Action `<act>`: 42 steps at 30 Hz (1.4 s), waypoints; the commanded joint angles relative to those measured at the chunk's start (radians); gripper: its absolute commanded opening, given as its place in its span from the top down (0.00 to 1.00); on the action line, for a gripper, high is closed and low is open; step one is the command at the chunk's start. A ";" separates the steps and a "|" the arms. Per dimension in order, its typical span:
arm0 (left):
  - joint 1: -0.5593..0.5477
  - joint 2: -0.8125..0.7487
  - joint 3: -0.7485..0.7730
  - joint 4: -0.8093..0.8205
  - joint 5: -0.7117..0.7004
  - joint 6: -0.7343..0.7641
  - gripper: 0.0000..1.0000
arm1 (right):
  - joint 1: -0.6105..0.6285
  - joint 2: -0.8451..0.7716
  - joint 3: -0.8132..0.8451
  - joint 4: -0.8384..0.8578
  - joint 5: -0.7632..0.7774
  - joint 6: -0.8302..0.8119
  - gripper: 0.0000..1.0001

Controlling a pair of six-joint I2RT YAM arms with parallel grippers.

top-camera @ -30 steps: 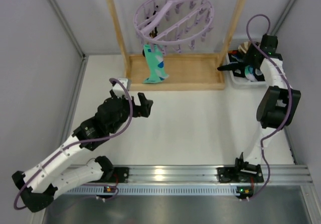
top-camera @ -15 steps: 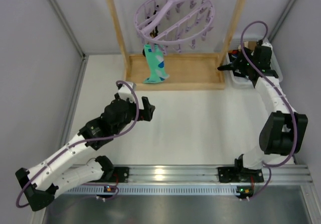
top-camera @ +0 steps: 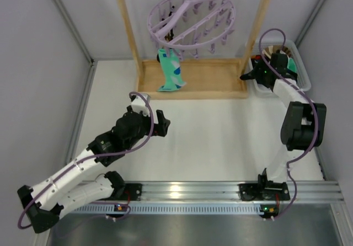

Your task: Remove the socks clipped to the hanger

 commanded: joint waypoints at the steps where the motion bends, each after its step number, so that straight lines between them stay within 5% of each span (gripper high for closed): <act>1: 0.003 -0.011 -0.011 0.013 0.019 -0.014 0.02 | -0.009 0.015 0.053 0.086 0.003 0.019 0.38; 4: 0.004 -0.015 -0.020 0.013 0.021 -0.017 0.02 | -0.019 0.035 0.073 0.095 0.006 0.024 0.54; 6: 0.004 -0.015 -0.026 0.013 0.021 -0.017 0.02 | -0.032 0.035 0.074 0.106 0.003 0.022 0.77; 9: 0.004 -0.012 -0.031 0.013 0.021 -0.021 0.02 | -0.042 0.024 0.081 0.104 -0.001 0.013 0.97; 14: 0.004 0.000 -0.028 0.013 0.021 -0.026 0.02 | -0.061 0.001 0.101 0.089 -0.015 0.006 1.00; 22: 0.004 -0.033 -0.037 0.012 0.012 -0.024 0.02 | -0.157 0.065 0.295 0.003 0.015 -0.007 1.00; 28: 0.004 -0.052 -0.039 0.013 -0.011 -0.040 0.02 | -0.191 0.260 0.487 -0.087 0.049 -0.034 0.99; 34: 0.004 -0.086 -0.025 0.010 -0.080 -0.052 0.02 | -0.185 0.348 0.437 -0.045 0.014 -0.051 0.92; 42: 0.006 -0.020 0.011 0.059 -0.130 -0.040 0.02 | -0.179 0.217 0.441 -0.058 -0.032 -0.065 0.40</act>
